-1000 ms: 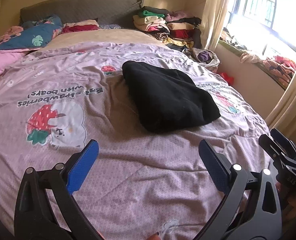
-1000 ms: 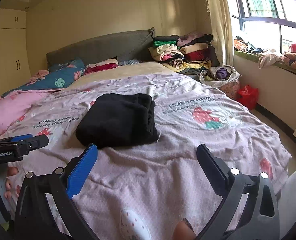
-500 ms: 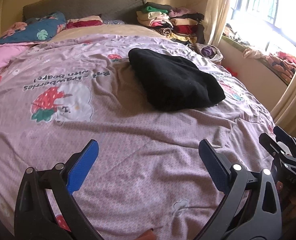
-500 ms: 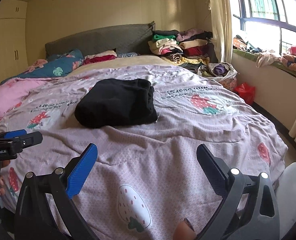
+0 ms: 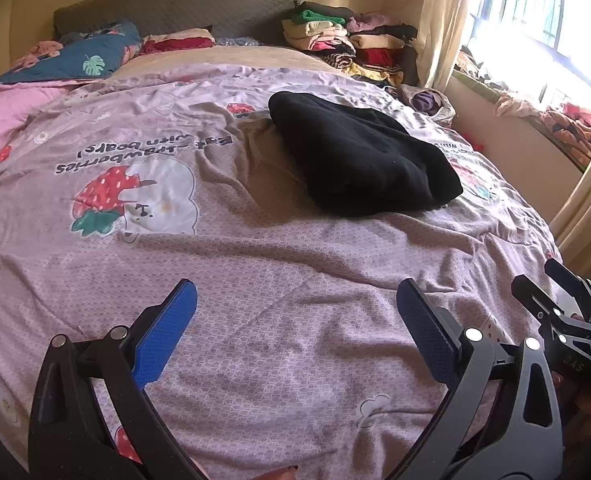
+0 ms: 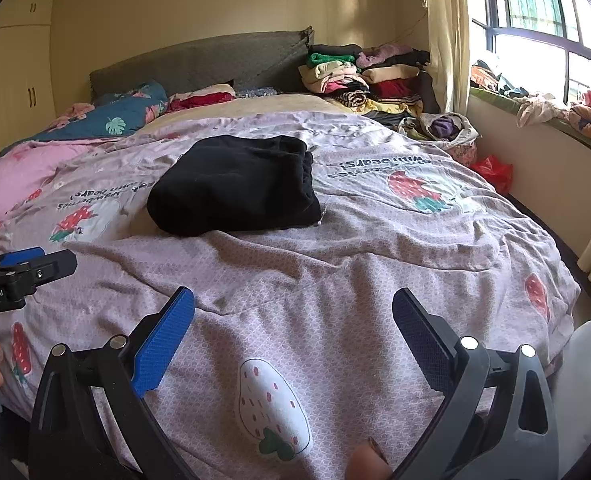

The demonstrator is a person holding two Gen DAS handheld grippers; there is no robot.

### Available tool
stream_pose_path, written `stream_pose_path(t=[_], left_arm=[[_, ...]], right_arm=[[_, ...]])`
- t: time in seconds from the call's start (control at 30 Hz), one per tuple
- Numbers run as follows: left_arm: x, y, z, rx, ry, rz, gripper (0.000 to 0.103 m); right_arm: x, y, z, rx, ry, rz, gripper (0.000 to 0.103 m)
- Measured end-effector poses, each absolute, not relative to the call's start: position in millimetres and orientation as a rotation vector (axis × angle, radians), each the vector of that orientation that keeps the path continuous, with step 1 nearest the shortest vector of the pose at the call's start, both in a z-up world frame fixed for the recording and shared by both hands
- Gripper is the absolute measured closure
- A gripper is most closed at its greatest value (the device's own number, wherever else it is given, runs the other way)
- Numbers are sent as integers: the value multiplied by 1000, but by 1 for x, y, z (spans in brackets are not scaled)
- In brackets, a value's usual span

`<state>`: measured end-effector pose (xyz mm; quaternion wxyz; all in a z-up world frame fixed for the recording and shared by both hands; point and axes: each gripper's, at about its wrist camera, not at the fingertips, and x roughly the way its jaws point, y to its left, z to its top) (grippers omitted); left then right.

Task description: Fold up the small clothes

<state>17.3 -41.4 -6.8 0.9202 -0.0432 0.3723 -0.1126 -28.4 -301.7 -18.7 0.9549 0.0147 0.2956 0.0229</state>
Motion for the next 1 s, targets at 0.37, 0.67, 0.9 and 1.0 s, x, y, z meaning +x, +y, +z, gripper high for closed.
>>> stream_pose_path(t=[0.37, 0.67, 0.9, 1.0], left_arm=[[17, -41, -8, -82, 768, -223, 9], [17, -40, -8, -78, 773, -221, 9], [16, -41, -7, -77, 771, -217, 9], [16, -40, -7, -80, 772, -218, 9]], right_arm=[[-27, -303, -20, 38, 605, 48, 4], [-27, -304, -20, 42, 607, 49, 4], [-27, -304, -20, 39, 606, 49, 4], [-27, -304, -21, 45, 605, 56, 4]])
